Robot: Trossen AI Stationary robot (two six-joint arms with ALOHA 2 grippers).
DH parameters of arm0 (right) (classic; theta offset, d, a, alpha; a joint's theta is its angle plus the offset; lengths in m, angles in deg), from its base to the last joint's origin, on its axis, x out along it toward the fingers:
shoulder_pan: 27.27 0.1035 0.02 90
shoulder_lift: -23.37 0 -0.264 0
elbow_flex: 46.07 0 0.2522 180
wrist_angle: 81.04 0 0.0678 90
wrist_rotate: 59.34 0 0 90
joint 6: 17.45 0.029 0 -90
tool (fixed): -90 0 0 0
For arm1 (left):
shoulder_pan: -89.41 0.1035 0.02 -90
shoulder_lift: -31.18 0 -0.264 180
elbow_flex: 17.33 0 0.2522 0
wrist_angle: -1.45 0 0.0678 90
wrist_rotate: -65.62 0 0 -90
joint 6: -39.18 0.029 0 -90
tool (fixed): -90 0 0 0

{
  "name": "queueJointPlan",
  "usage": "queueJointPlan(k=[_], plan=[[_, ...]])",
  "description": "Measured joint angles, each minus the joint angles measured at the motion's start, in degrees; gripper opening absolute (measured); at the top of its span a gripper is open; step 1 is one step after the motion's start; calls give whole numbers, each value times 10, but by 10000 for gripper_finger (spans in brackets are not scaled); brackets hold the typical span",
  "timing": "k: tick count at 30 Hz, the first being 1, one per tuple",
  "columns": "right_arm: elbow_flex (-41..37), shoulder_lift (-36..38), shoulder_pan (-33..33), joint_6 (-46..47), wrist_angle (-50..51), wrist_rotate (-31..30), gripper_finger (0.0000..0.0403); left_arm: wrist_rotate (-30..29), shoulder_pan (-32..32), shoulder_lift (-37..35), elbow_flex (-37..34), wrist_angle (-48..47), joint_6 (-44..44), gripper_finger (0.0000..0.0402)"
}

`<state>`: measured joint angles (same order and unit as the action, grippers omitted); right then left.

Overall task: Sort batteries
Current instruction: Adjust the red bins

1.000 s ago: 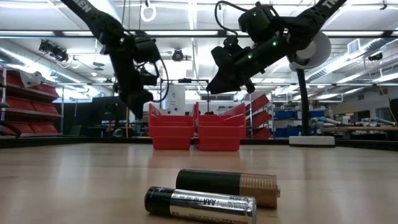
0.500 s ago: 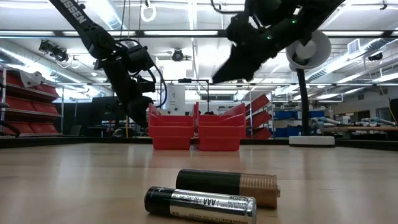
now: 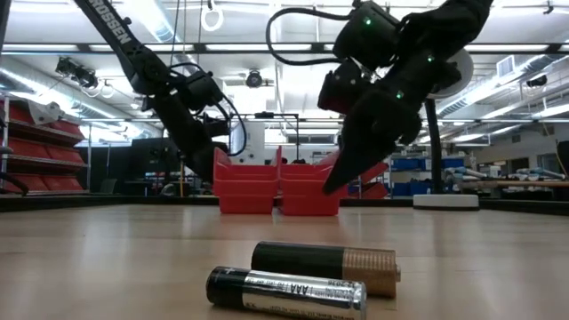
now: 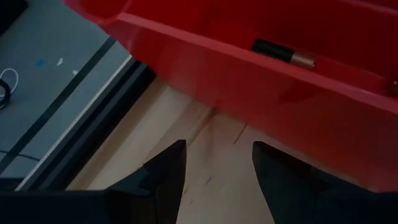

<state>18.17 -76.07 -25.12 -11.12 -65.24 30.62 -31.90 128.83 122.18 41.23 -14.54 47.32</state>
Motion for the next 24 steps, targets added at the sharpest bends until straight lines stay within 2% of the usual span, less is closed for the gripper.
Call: queueJointPlan(k=[8, 13, 18, 24], plan=[[0, -27, -28, -3, -18, -84, 2, 33, 0, 18, 0, 51, 6, 202], [0, -22, -44, 12, -25, -85, 1, 29, 0, 19, 10, 51, 24, 202], [0, -19, -43, 13, -24, -87, 2, -15, -1, 19, 13, 45, 20, 202], [0, -17, -44, 11, -42, -90, 0, -34, 0, 5, 13, 21, 4, 202]])
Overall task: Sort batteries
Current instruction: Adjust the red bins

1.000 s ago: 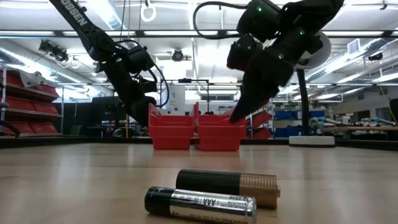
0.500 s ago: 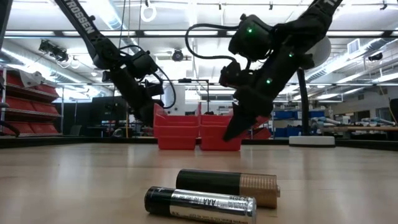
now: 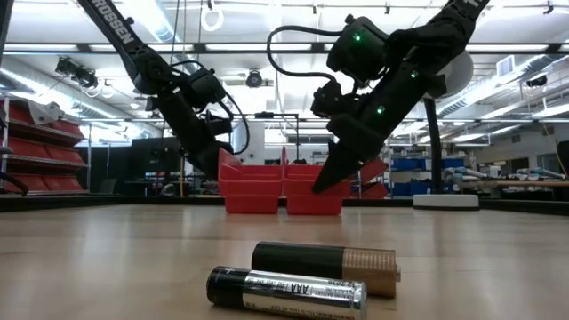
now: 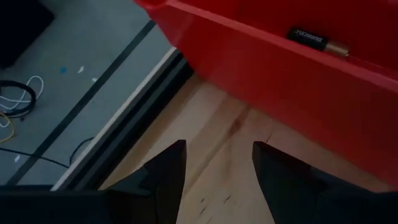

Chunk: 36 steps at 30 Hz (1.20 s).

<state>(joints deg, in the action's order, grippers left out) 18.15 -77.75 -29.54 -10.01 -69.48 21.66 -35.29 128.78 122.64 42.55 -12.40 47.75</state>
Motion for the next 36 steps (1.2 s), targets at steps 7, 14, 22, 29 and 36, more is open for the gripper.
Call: queueJointPlan(k=[7, 14, 22, 29, 36], plan=[[0, 0, -24, -10, -8, -15, 0, 1, 0, -55, 0, -14, -1, 202], [0, 0, -35, -11, -29, -16, 0, 2, -10, -100, 0, -36, -6, 202], [0, 0, -35, -21, -35, -16, 1, 3, -47, -156, 0, -40, -10, 202], [0, 9, -18, -47, -33, -75, 18, 3, -113, -214, 0, -51, -9, 202], [0, 73, 3, -21, 11, -102, 38, 5, -223, -223, -1, -72, -10, 192]])
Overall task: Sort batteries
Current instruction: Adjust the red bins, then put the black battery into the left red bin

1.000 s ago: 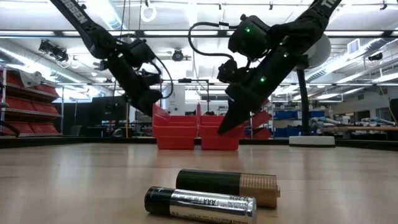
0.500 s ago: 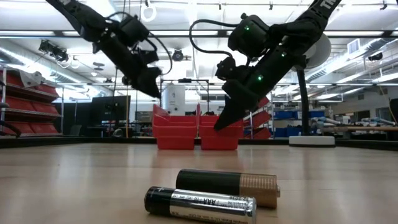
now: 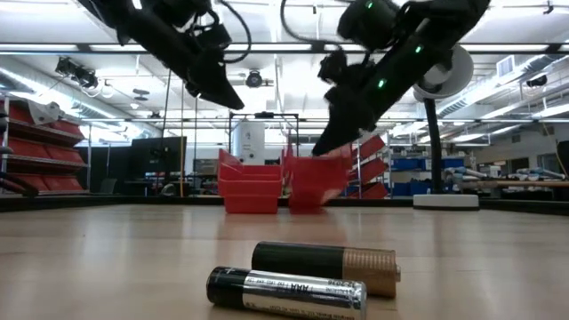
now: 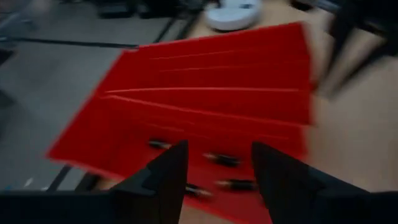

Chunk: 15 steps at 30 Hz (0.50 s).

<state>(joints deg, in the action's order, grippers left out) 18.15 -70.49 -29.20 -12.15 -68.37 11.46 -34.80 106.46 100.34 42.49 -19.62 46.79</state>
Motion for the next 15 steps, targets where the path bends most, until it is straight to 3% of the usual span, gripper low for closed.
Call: queueJointPlan(k=[7, 15], plan=[[0, 78, 58, 94, 156, -1, 44, 28, -122, 20, 0, -14, -37, 169], [0, 117, 152, 222, 215, -53, 43, 53, -238, 95, -1, 39, -100, 166]])
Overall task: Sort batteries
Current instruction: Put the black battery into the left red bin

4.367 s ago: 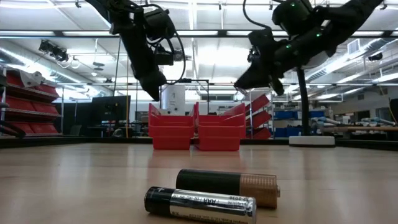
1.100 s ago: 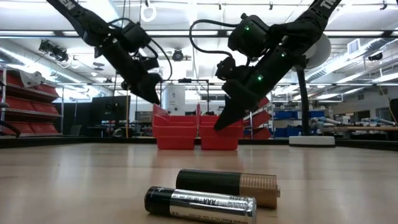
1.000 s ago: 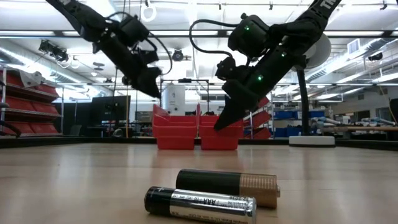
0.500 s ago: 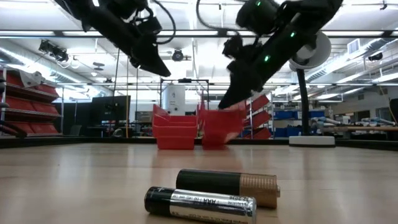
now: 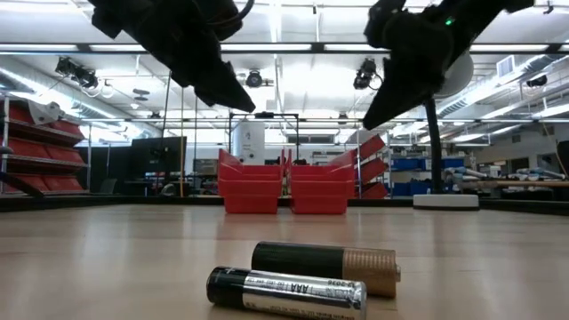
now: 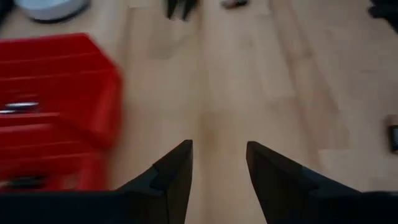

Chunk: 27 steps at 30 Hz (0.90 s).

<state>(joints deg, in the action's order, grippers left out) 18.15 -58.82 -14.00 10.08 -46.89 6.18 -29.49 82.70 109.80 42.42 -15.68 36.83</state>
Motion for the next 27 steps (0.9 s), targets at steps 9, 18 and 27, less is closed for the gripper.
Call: queueJointPlan(k=[9, 18, 27], plan=[[0, 10, 103, 277, 290, -27, 38, 14, -98, 146, 0, 188, -11, 166], [0, 5, 167, 466, 425, 116, 81, 13, -121, 242, 0, 302, -16, 169], [-2, -9, 210, 588, 411, 197, 129, 13, -122, 258, 1, 308, -45, 169]])
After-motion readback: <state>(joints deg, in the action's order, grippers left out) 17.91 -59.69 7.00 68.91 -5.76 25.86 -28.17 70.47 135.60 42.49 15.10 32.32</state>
